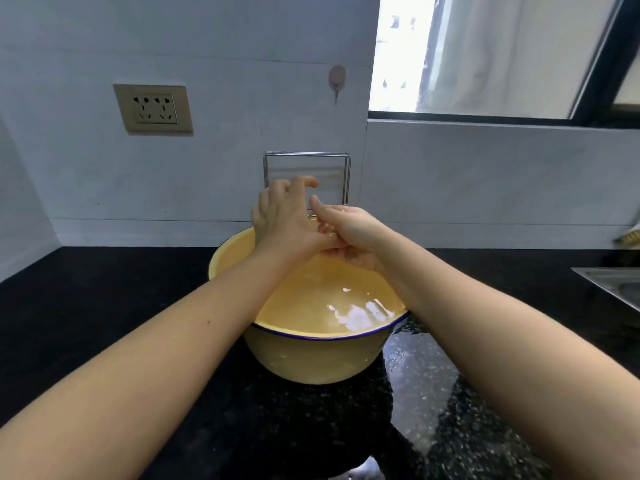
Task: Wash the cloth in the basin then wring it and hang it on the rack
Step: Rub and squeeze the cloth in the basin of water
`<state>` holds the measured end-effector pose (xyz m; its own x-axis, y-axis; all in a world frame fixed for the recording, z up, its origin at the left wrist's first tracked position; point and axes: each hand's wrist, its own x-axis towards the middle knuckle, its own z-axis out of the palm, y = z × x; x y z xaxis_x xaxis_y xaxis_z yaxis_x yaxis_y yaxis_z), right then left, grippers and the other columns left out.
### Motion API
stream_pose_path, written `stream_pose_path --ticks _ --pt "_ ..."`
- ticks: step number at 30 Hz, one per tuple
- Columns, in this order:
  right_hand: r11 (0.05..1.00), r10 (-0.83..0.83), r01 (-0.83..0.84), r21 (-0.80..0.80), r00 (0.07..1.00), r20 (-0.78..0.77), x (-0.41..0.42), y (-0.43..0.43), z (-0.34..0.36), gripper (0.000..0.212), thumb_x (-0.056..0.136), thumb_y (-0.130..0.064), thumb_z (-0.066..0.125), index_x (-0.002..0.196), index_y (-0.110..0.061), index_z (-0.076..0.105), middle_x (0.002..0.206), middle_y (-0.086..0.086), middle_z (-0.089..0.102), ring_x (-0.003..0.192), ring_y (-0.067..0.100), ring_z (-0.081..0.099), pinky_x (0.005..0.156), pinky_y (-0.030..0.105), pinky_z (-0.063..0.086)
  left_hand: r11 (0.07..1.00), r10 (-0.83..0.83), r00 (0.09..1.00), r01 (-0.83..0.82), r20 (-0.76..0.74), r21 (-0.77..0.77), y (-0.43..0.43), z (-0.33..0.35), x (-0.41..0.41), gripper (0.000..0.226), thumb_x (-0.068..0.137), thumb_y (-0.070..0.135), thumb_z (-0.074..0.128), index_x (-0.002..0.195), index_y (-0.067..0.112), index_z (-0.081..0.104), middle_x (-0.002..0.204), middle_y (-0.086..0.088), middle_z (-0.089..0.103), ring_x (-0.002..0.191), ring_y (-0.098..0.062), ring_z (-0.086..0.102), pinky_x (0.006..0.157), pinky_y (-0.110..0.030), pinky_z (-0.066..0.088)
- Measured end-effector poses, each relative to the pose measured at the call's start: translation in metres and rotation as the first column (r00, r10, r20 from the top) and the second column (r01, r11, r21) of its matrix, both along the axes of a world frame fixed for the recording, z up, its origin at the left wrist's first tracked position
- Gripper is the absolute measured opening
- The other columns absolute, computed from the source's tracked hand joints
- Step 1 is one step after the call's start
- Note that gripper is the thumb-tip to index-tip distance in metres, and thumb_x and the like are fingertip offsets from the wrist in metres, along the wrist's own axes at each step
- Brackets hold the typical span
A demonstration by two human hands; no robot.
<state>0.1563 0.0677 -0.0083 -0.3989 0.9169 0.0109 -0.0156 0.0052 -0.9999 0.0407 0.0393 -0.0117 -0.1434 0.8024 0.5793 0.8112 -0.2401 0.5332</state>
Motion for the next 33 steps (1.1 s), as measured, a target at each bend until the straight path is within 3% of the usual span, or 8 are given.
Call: stream_pose_path --ticks 3,6,9,12,18,21,27,33 --pt "0.997 -0.075 0.074 -0.018 0.995 -0.058 0.006 0.002 0.002 0.034 0.082 -0.037 0.068 0.071 -0.015 0.043 0.048 -0.005 0.042 0.038 0.008 0.04 0.046 0.022 0.044 0.996 -0.09 0.991 0.09 0.104 0.005 -0.004 0.0 -0.004 0.081 0.053 0.048 0.079 0.124 0.034 0.043 0.123 -0.002 0.041 0.118 -0.02 0.038 0.098 -0.035 0.032" --pt "0.989 -0.144 0.142 -0.036 0.985 -0.093 0.009 0.002 0.006 0.035 0.083 -0.036 0.067 0.073 -0.019 0.038 0.049 -0.004 0.039 0.036 0.007 0.032 0.033 0.017 0.027 0.982 -0.189 0.948 0.179 0.254 0.063 -0.007 0.003 -0.006 0.062 0.065 0.033 0.077 0.119 0.026 0.048 0.114 0.003 0.038 0.115 -0.018 0.042 0.102 -0.036 0.035" --pt "0.992 -0.103 0.1 -0.078 0.994 -0.047 0.005 -0.002 0.016 0.053 0.073 -0.069 0.057 0.065 -0.018 0.041 0.051 -0.002 0.039 0.039 0.01 0.03 0.033 0.019 0.019 0.983 -0.178 0.931 0.154 0.32 0.097 -0.008 0.007 -0.008 0.041 0.075 0.021 0.065 0.113 0.019 0.051 0.11 0.002 0.04 0.11 -0.021 0.045 0.101 -0.043 0.038" --pt "0.993 -0.03 0.025 -0.116 0.999 -0.043 0.002 -0.007 0.026 0.069 0.071 -0.084 0.032 0.049 -0.018 0.034 0.048 0.001 0.037 0.038 0.013 0.025 0.04 0.021 0.011 0.985 -0.163 0.885 0.124 0.436 0.116 -0.01 0.011 -0.01 0.033 0.073 0.033 0.056 0.104 0.02 0.052 0.107 0.002 0.044 0.108 -0.021 0.047 0.099 -0.045 0.039" --pt "0.985 -0.114 0.085 0.15 0.974 0.196 -0.01 -0.013 0.038 0.065 0.083 -0.074 0.025 0.045 -0.021 0.026 0.045 -0.001 0.027 0.04 0.015 0.021 0.048 0.031 0.011 0.976 -0.216 0.816 0.182 0.536 0.116 -0.012 0.013 -0.007 0.032 0.071 0.048 0.043 0.092 0.027 0.054 0.096 0.012 0.046 0.109 -0.016 0.045 0.103 -0.046 0.035" --pt "0.967 -0.124 0.051 0.248 0.949 0.29 -0.013 -0.013 0.043 0.064 0.086 -0.071 0.024 0.045 -0.021 0.029 0.04 -0.005 0.029 0.037 0.014 0.02 0.045 0.028 0.014 0.968 -0.248 0.786 0.216 0.566 0.124 -0.013 0.013 -0.008 0.033 0.067 0.056 0.04 0.085 0.033 0.054 0.093 0.017 0.044 0.111 -0.016 0.044 0.105 -0.046 0.033" --pt "0.93 -0.194 0.032 0.367 0.889 0.414 -0.021 -0.013 0.043 0.055 0.088 -0.061 0.031 0.052 -0.02 0.034 0.036 -0.008 0.029 0.034 0.014 0.022 0.038 0.018 0.017 0.954 -0.301 0.749 0.249 0.59 0.17 -0.017 0.016 -0.005 0.037 0.061 0.067 0.032 0.077 0.038 0.05 0.104 -0.003 0.053 0.115 -0.026 0.045 0.106 -0.05 0.032" --pt "0.899 -0.25 -0.009 0.437 0.809 0.532 -0.026 -0.015 0.033 0.049 0.086 -0.053 0.04 0.052 -0.02 0.026 0.031 -0.011 0.024 0.028 0.012 0.02 0.039 0.021 0.018 0.969 -0.225 0.777 0.243 0.588 0.049 -0.013 0.011 -0.008 0.055 0.057 0.08 0.026 0.079 0.038 0.056 0.09 0.01 0.057 0.107 -0.02 0.05 0.103 -0.047 0.034"
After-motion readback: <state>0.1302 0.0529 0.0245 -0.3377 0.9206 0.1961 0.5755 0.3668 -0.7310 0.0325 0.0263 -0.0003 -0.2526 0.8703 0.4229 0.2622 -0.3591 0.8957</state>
